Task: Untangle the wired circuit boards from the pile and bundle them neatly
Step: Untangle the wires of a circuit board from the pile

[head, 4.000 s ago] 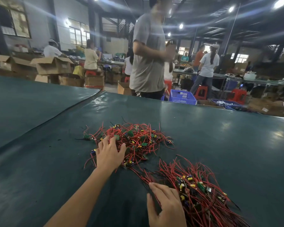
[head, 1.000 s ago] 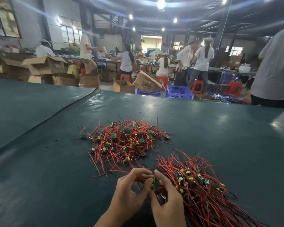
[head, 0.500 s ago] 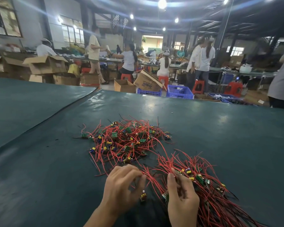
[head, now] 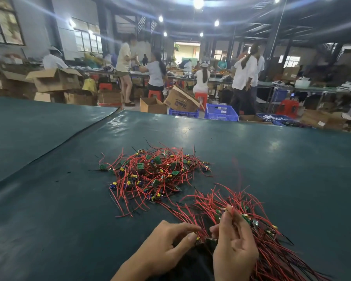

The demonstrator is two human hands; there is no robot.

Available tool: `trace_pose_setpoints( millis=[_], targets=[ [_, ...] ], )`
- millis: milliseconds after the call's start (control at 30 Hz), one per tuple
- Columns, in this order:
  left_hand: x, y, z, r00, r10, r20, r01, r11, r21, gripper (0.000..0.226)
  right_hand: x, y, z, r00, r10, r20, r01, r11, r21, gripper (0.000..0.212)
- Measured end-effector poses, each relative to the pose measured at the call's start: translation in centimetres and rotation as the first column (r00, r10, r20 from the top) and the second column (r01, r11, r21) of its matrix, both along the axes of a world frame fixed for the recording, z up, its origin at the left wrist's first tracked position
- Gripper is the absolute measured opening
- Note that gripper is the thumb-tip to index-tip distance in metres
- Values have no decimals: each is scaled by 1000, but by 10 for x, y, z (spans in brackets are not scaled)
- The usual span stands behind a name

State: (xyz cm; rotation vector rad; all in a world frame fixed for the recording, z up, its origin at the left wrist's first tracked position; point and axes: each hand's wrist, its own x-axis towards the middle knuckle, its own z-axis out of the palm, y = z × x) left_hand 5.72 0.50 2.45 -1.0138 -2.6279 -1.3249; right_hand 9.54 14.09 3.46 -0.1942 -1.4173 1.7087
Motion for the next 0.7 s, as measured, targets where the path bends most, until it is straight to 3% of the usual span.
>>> trace_pose_setpoints(
  millis=[67,167,267,333,367,533,700],
  targets=[
    [0,0,2,982,44,-182,-72,987,-147,46,0,1,3,997,-57,-45,56,998,-15,20],
    [2,1,2,972,63,-227,-110,973,-204,52,2,0,6,995,-71,-69,71,997,-9,20],
    [6,7,5,998,62,-32,-60,997,54,39,3,-6,4,999,-5,-38,5,1000,13,13],
    [8,11,7,983,-8,182,-53,943,329,34,4,-12,0,998,50,35,-52,998,41,10],
    [8,12,6,975,-18,220,-76,907,415,33,5,-14,-3,995,77,69,-81,995,53,9],
    [7,11,7,974,158,164,-218,856,468,24,5,-19,-10,948,203,247,-229,970,81,19],
    [4,8,6,968,206,146,-252,824,508,28,8,-15,-2,919,235,317,-265,963,54,10]
  ],
)
